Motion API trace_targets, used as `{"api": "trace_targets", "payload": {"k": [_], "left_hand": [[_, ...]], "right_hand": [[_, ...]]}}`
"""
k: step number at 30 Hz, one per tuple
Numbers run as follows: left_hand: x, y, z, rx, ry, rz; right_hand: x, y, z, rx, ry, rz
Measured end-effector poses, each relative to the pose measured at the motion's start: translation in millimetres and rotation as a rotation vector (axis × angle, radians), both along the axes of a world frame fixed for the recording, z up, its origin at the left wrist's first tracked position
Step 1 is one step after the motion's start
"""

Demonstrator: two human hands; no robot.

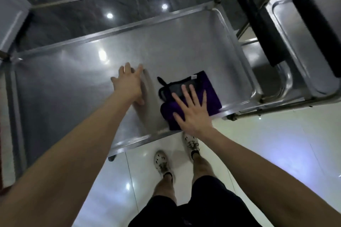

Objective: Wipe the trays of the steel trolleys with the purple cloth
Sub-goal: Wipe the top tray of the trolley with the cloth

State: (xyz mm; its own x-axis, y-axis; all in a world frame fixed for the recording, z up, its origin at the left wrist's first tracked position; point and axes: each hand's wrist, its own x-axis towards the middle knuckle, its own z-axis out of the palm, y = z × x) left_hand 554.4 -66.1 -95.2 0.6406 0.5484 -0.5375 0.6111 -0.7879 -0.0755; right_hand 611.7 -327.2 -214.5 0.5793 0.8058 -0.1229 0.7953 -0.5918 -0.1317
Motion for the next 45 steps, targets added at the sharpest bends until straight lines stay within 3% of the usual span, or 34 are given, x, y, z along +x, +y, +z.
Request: {"api": "trace_targets", "payload": {"k": [5,8,13,17,19,22,25,28,32,35,37,43,45], "left_hand": [[53.2,-25.2,-14.2,-0.004,-0.001,0.006],[55.9,-18.2,-24.1,-0.018,-0.007,-0.043],[61.1,-11.5,-34.7,0.04,-0.006,-0.094],[68.3,-5.4,-43.2,0.018,0.005,-0.111],[71.0,0.0,-46.9,0.016,0.05,-0.166],[73.6,5.1,-44.6,0.032,0.107,-0.192],[71.8,5.0,-40.2,-0.008,0.083,-0.107],[68.4,4.2,-39.9,0.02,0.111,-0.17],[68.3,4.0,-38.8,-0.001,0.118,-0.211],[72.3,2.0,-35.3,-0.031,0.09,-0.12],[73.5,2.0,-36.3,-0.036,0.071,-0.084],[76.6,4.3,-37.3,-0.007,0.087,-0.09],[74.4,4.0,-37.2,-0.003,0.082,-0.079]], "right_hand": [[68.7,-45.9,0.4,0.032,0.105,0.501],[132.7,-70.7,5.8,0.022,0.11,0.541],[231.9,-38.7,13.5,-0.039,0.029,0.09],[287.6,81.3,17.5,-0.059,0.033,-0.284],[292.8,142.9,18.4,-0.052,0.055,-0.311],[260.1,192.2,13.9,-0.037,0.077,0.011],[228.6,169.0,14.0,-0.006,0.088,0.441],[250.2,116.7,9.8,0.03,0.071,0.59],[321.1,85.7,11.7,-0.01,0.02,0.19],[338.2,143.2,16.9,-0.062,0.024,-0.132],[318.4,192.2,18.8,-0.043,0.049,-0.201],[228.3,233.8,16.4,-0.02,0.062,0.4],[241.9,224.7,17.4,0.002,0.091,0.457]]}}
